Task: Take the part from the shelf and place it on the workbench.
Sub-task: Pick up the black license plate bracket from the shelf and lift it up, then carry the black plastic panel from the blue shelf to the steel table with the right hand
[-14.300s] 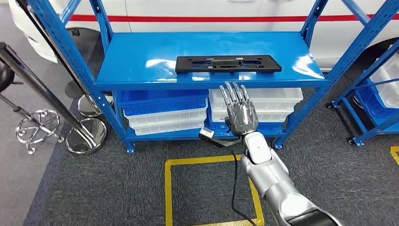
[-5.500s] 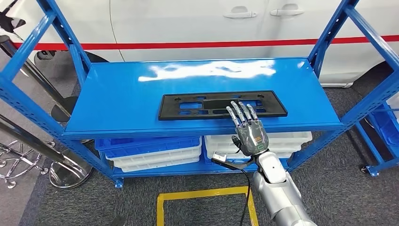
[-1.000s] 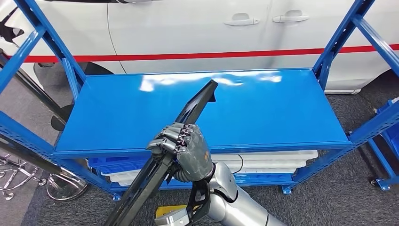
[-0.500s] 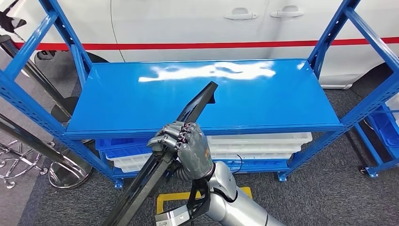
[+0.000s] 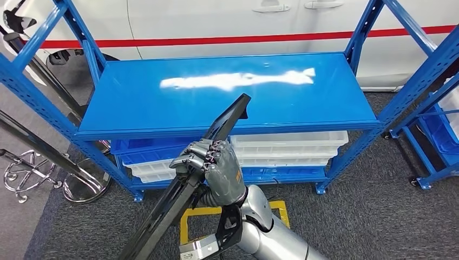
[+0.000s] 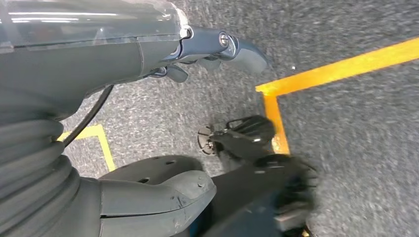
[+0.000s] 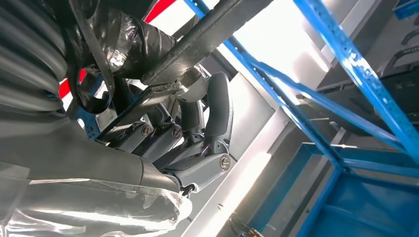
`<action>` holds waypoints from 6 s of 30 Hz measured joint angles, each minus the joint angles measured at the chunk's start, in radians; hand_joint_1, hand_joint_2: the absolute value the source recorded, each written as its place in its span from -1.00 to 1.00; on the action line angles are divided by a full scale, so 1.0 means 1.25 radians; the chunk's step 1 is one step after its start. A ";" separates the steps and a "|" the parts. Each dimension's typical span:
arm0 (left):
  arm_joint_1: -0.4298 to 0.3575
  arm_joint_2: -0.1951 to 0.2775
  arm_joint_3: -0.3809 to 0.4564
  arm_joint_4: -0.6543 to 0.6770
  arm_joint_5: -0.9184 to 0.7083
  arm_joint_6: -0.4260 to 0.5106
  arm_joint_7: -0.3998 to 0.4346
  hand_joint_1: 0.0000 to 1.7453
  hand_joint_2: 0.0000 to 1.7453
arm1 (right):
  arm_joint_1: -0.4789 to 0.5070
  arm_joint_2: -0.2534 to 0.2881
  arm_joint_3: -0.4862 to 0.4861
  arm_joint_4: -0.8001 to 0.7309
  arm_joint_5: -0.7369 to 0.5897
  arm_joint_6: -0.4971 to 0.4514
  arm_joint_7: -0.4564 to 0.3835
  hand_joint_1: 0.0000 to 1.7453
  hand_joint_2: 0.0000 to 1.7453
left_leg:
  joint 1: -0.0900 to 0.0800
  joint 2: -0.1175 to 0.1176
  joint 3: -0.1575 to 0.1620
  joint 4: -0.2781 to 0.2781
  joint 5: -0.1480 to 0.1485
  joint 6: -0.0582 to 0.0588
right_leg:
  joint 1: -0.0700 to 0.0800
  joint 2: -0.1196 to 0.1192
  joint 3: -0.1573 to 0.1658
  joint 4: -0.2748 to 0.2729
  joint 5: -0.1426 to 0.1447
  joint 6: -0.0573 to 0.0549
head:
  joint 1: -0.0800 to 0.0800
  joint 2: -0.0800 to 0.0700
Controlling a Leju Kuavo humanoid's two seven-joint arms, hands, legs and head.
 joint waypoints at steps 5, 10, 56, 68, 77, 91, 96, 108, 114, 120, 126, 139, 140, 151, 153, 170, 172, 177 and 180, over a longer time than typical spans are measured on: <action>-0.002 -0.001 -0.001 0.000 -0.001 0.000 0.000 -1.00 1.00 | 0.001 0.005 -0.004 -0.001 0.001 -0.003 -0.003 1.00 1.00 | -0.006 0.000 0.051 -0.111 -0.004 0.024 | -0.001 0.000 -0.013 -0.008 0.031 0.023 | 0.000 0.000; -0.002 -0.002 -0.001 0.000 -0.001 -0.001 0.000 -1.00 1.00 | 0.001 0.006 -0.012 0.002 0.001 -0.004 -0.004 1.00 1.00 | -0.004 0.007 -0.003 -0.112 0.048 0.046 | -0.005 0.004 -0.061 0.167 -0.127 0.038 | 0.001 0.000; 0.006 -0.007 -0.003 0.000 -0.012 -0.002 0.013 -1.00 1.00 | 0.073 0.026 0.002 0.023 0.072 -0.032 -0.012 1.00 1.00 | 0.004 0.002 -0.148 0.098 -0.047 -0.009 | -0.001 -0.002 0.080 -0.019 -0.052 -0.015 | -0.001 0.000; 0.002 -0.005 -0.020 0.000 -0.029 -0.002 0.020 -1.00 1.00 | 0.113 0.029 0.001 0.008 0.110 -0.033 -0.015 1.00 1.00 | -0.003 0.005 0.060 -0.131 0.011 0.031 | -0.001 0.001 -0.026 0.019 -0.012 0.023 | 0.000 0.000; -0.009 -0.004 -0.033 0.000 -0.034 -0.004 0.013 -1.00 1.00 | 0.150 0.029 0.006 -0.023 0.128 -0.033 -0.005 1.00 1.00 | -0.004 0.011 -0.086 -0.087 0.099 0.024 | -0.010 0.004 0.104 0.087 -0.091 0.033 | 0.000 0.000; -0.031 -0.004 -0.059 0.000 -0.049 -0.005 0.022 -1.00 1.00 | -0.054 0.037 0.012 0.017 0.118 0.044 0.123 1.00 1.00 | 0.002 0.003 -0.061 0.084 0.030 -0.007 | 0.001 -0.001 0.002 -0.001 -0.003 -0.013 | -0.001 0.000; -0.048 -0.006 -0.062 0.000 -0.043 -0.004 0.029 -1.00 1.00 | -0.106 0.054 0.009 0.043 0.119 0.056 0.136 1.00 1.00 | -0.005 0.000 0.075 -0.124 -0.016 0.013 | 0.001 -0.004 -0.022 -0.007 0.044 0.007 | 0.000 0.000; -0.055 -0.011 -0.065 0.000 -0.043 0.003 0.041 -1.00 1.00 | -0.106 0.056 0.012 0.072 0.109 0.046 0.131 1.00 1.00 | -0.005 0.007 -0.080 -0.079 0.086 0.026 | 0.000 0.003 0.083 0.066 -0.082 0.017 | 0.000 0.000; -0.061 -0.012 -0.069 0.000 -0.042 0.009 0.034 -1.00 1.00 | -0.104 0.058 0.015 0.076 0.105 0.043 0.129 1.00 1.00 | -0.002 0.003 -0.112 -0.045 0.062 -0.001 | -0.001 -0.001 0.094 -0.016 -0.072 -0.015 | -0.001 0.000; -0.062 -0.012 -0.079 0.000 -0.042 0.018 0.016 -1.00 1.00 | -0.097 0.059 0.018 0.085 0.094 0.042 0.128 1.00 1.00 | 0.002 0.002 -0.122 0.133 0.010 -0.012 | -0.001 -0.002 0.025 -0.012 -0.020 -0.016 | -0.001 0.000; -0.067 -0.009 -0.083 0.000 -0.041 0.018 0.015 -1.00 1.00 | -0.099 0.065 0.019 0.093 0.075 0.044 0.109 1.00 1.00 | -0.005 0.002 0.048 -0.112 -0.001 0.012 | 0.003 -0.004 0.000 -0.005 0.019 0.006 | 0.000 0.000; -0.046 0.020 -0.082 0.000 -0.030 0.013 0.018 -1.00 1.00 | -0.108 0.082 0.037 0.116 0.033 0.070 0.073 1.00 1.00 | -0.003 0.006 -0.071 -0.084 0.080 0.025 | 0.002 0.002 0.107 0.023 -0.100 0.013 | 0.000 0.000; -0.045 0.021 -0.082 0.000 -0.031 0.014 0.014 -1.00 1.00 | -0.108 0.084 0.039 0.116 0.033 0.070 0.072 1.00 1.00 | -0.004 0.007 -0.074 -0.083 0.084 0.019 | 0.004 0.002 0.120 -0.002 -0.109 0.010 | 0.000 0.000; -0.041 0.029 -0.101 0.000 -0.046 0.030 0.004 -1.00 1.00 | -0.091 0.096 0.048 0.130 0.038 0.064 0.063 1.00 1.00 | 0.004 0.004 -0.107 0.079 -0.003 -0.016 | 0.000 -0.001 0.077 -0.010 -0.068 -0.015 | -0.001 0.000; -0.042 0.030 -0.103 0.000 -0.046 0.030 0.004 -1.00 1.00 | -0.091 0.097 0.048 0.132 0.040 0.064 0.061 1.00 1.00 | 0.002 0.003 -0.041 -0.030 0.026 -0.010 | 0.001 -0.001 0.071 -0.004 -0.067 -0.012 | -0.001 0.000; -0.042 0.017 -0.116 0.000 -0.038 0.033 0.033 -1.00 1.00 | -0.084 0.096 0.049 0.150 0.055 0.061 0.064 1.00 1.00 | -0.002 0.004 -0.049 -0.081 0.060 0.024 | -0.001 0.005 0.082 0.010 -0.082 0.016 | 0.000 0.000; -0.043 0.015 -0.117 0.000 -0.039 0.034 0.034 -1.00 1.00 | -0.084 0.095 0.049 0.151 0.056 0.061 0.065 1.00 1.00 | -0.002 0.005 -0.054 -0.080 0.065 0.013 | 0.001 0.006 0.079 0.003 -0.081 0.010 | 0.000 0.000; -0.044 0.012 -0.120 0.000 -0.044 0.034 0.037 -1.00 1.00 | -0.085 0.095 0.049 0.152 0.061 0.062 0.068 1.00 1.00 | 0.004 0.003 -0.110 0.046 -0.017 -0.006 | -0.005 0.004 0.072 -0.009 -0.063 -0.009 | 0.000 0.000; -0.042 0.012 -0.120 0.000 -0.046 0.034 0.040 -1.00 1.00 | -0.081 0.092 0.049 0.152 0.059 0.063 0.071 1.00 1.00 | 0.005 0.003 -0.138 0.132 -0.043 -0.010 | -0.003 0.004 0.066 -0.005 -0.061 -0.011 | 0.000 0.000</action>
